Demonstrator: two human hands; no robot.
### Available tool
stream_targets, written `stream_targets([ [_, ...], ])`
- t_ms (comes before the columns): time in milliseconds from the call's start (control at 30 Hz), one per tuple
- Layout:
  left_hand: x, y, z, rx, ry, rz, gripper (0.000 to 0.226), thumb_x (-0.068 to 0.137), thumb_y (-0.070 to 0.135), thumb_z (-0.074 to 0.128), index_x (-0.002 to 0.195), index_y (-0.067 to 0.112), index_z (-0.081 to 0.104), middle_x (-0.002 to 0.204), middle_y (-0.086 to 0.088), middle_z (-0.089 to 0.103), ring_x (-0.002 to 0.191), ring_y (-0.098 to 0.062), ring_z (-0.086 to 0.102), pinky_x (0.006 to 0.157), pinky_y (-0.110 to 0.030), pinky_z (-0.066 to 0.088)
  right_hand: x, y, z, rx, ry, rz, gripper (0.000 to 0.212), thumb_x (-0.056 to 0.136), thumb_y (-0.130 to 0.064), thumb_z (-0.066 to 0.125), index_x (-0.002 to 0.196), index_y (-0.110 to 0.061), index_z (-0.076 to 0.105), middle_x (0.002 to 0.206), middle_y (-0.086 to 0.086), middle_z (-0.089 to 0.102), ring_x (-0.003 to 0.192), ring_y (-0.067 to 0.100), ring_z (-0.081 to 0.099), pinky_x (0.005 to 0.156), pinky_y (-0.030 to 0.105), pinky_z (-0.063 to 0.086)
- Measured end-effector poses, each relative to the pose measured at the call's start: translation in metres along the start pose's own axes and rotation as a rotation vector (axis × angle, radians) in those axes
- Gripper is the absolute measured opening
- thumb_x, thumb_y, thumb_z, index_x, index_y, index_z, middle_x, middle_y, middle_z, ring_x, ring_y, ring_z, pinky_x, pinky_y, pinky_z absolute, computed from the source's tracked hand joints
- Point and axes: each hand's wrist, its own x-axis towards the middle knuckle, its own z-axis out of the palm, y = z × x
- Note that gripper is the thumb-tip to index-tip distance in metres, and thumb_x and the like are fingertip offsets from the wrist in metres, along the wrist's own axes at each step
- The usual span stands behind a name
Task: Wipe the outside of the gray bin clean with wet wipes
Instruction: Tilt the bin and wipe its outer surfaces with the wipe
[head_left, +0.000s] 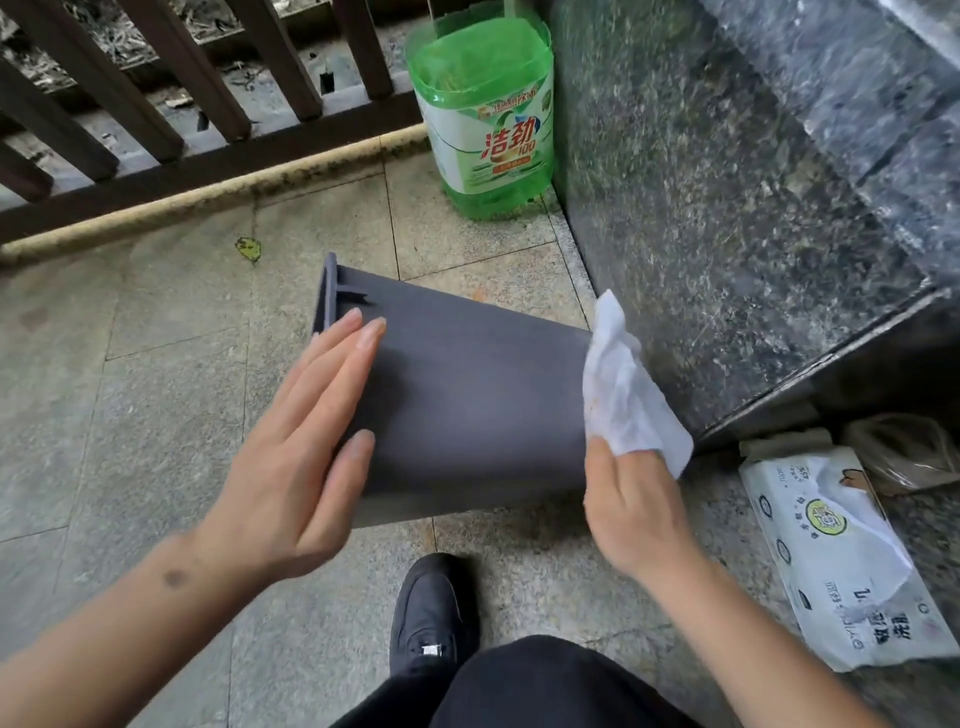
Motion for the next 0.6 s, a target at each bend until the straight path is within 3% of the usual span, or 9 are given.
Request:
stream_targets([
  [67, -0.005, -0.003, -0.006, -0.048, -0.006, -0.066, 0.055, 0.101, 0.016, 0.035, 0.148, -0.013, 0.031, 0.159, -0.02, 0.034, 0.154, -0.032, 0.023, 0.124, -0.041, 0.02, 0.005, 0.001, 0.004, -0.03, 0.05, -0.006, 0.049, 0.097, -0.039, 0.028, 0.05, -0.023, 0.033, 0.046, -0.008, 0.038, 0.048, 0.007, 0.039, 0.06, 0.031, 0.029],
  [167, -0.007, -0.002, -0.014, -0.222, 0.068, -0.257, 0.052, 0.102, 0.02, 0.032, 0.15, 0.001, 0.038, 0.159, -0.009, 0.04, 0.152, -0.021, 0.029, 0.124, -0.036, 0.022, 0.004, -0.004, 0.015, -0.047, 0.115, -0.077, 0.047, 0.098, -0.034, 0.031, 0.051, -0.03, 0.024, 0.044, -0.012, 0.028, 0.044, 0.007, 0.034, 0.059, 0.029, 0.025],
  [233, -0.001, -0.006, -0.02, -0.245, 0.121, -0.328, 0.051, 0.103, 0.025, 0.032, 0.149, 0.006, 0.043, 0.158, -0.003, 0.042, 0.149, -0.014, 0.034, 0.122, -0.032, 0.025, -0.002, -0.003, 0.021, -0.039, 0.133, -0.113, 0.05, 0.099, -0.038, 0.028, 0.052, -0.024, 0.036, 0.048, -0.008, 0.043, 0.05, 0.017, 0.047, 0.058, 0.034, 0.036],
  [300, 0.005, -0.01, -0.021, -0.225, 0.136, -0.361, 0.05, 0.102, 0.027, 0.034, 0.145, 0.007, 0.05, 0.158, 0.001, 0.042, 0.148, -0.008, 0.035, 0.12, -0.025, 0.025, -0.012, 0.003, 0.025, -0.068, 0.12, -0.167, 0.058, 0.104, -0.04, 0.026, 0.081, -0.007, 0.067, 0.083, 0.005, 0.072, 0.085, 0.032, 0.07, 0.076, 0.04, 0.052],
  [367, 0.012, -0.01, -0.019, -0.204, 0.126, -0.384, 0.045, 0.1, 0.026, 0.039, 0.136, 0.006, 0.058, 0.155, 0.0, 0.043, 0.144, -0.001, 0.036, 0.117, -0.019, 0.026, -0.019, 0.011, 0.027, -0.121, 0.11, -0.198, 0.076, 0.107, -0.049, 0.016, 0.114, 0.005, 0.068, 0.107, 0.011, 0.073, 0.109, 0.037, 0.069, 0.085, 0.034, 0.05],
  [400, 0.016, -0.009, -0.018, -0.194, 0.128, -0.388, 0.042, 0.099, 0.024, 0.041, 0.131, 0.007, 0.062, 0.152, 0.0, 0.045, 0.141, 0.0, 0.038, 0.115, -0.019, 0.029, -0.019, 0.014, 0.027, -0.119, 0.122, -0.205, 0.071, 0.107, -0.046, 0.017, 0.127, 0.005, 0.063, 0.117, 0.012, 0.07, 0.121, 0.032, 0.064, 0.095, 0.03, 0.048],
  [467, 0.025, -0.01, -0.021, -0.191, 0.15, -0.383, 0.035, 0.098, 0.024, 0.044, 0.122, 0.01, 0.064, 0.139, 0.002, 0.053, 0.134, -0.009, 0.047, 0.109, -0.025, 0.036, -0.017, 0.019, 0.023, -0.073, 0.152, -0.262, 0.055, 0.105, -0.032, 0.03, 0.153, -0.006, 0.038, 0.138, 0.005, 0.055, 0.138, -0.002, 0.042, 0.113, 0.008, 0.024],
  [533, 0.038, -0.012, -0.027, -0.151, 0.183, -0.368, 0.029, 0.097, 0.025, 0.046, 0.116, 0.014, 0.065, 0.119, 0.005, 0.058, 0.118, -0.018, 0.054, 0.1, -0.027, 0.04, -0.014, 0.025, 0.019, -0.016, 0.143, -0.314, 0.045, 0.106, -0.036, 0.027, 0.151, -0.029, 0.03, 0.12, 0.013, 0.061, 0.119, -0.009, 0.048, 0.102, -0.004, 0.015],
  [600, 0.051, -0.015, -0.031, -0.077, 0.198, -0.377, 0.025, 0.097, 0.026, 0.048, 0.113, 0.017, 0.065, 0.109, 0.007, 0.054, 0.111, -0.022, 0.054, 0.097, -0.025, 0.039, -0.013, 0.032, 0.017, 0.005, 0.137, -0.347, 0.044, 0.105, -0.043, 0.021, 0.149, -0.042, 0.027, 0.109, 0.015, 0.058, 0.096, 0.017, 0.056, 0.099, 0.0, 0.027],
])
